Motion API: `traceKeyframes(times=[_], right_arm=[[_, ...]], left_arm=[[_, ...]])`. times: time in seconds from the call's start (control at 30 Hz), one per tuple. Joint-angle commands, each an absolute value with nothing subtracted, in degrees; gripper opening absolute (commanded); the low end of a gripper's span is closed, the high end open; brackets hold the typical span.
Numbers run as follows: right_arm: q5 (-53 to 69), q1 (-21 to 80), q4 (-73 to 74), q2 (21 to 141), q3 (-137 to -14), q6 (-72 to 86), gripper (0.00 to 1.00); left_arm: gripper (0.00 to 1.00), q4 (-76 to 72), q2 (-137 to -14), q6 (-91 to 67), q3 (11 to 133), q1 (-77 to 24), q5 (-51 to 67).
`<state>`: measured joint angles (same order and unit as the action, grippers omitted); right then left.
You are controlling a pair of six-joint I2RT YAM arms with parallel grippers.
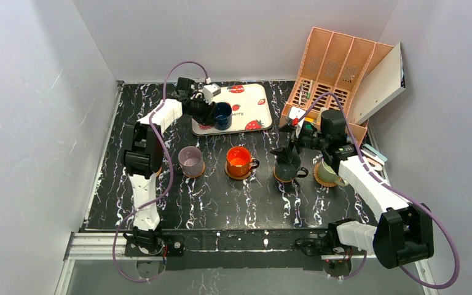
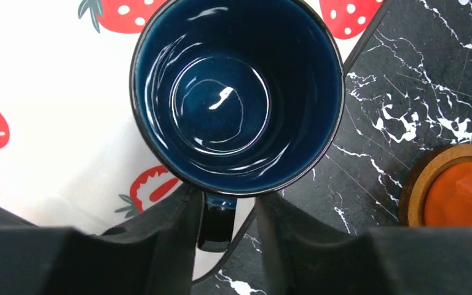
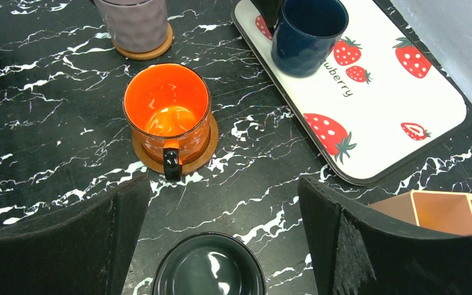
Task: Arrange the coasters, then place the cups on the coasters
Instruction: Pick up the cup from the tray.
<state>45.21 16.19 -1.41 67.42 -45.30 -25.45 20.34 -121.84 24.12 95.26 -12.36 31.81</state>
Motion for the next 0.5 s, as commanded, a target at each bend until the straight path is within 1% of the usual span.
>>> traceKeyframes(times=[0.0,0.1,0.13,0.23,0.47], right_arm=[[46.54,15.94,-1.89,65.92,-45.97,-25.63,0.99],[46.49,15.92,-1.87,65.86,-45.97,-25.64,0.99],[46.54,15.95,-1.85,65.83,-45.97,-25.66,0.99],[46.62,15.95,-1.80,65.87,-45.97,-25.66,0.99],[46.69,15.92,-1.73,65.74,-45.99,-25.65,0.99]], left_arm=[[0.27,21.17,-122.87,24.68,97.03,-12.98,31.54],[0.05,20.80,-122.87,24.06,97.14,-13.08,31.02],[0.00,20.78,-122.62,23.82,97.06,-13.03,31.00],[0.00,18.17,-120.31,22.48,95.08,-12.89,29.79],[0.00,6.01,-111.07,14.97,88.88,-10.27,27.12]])
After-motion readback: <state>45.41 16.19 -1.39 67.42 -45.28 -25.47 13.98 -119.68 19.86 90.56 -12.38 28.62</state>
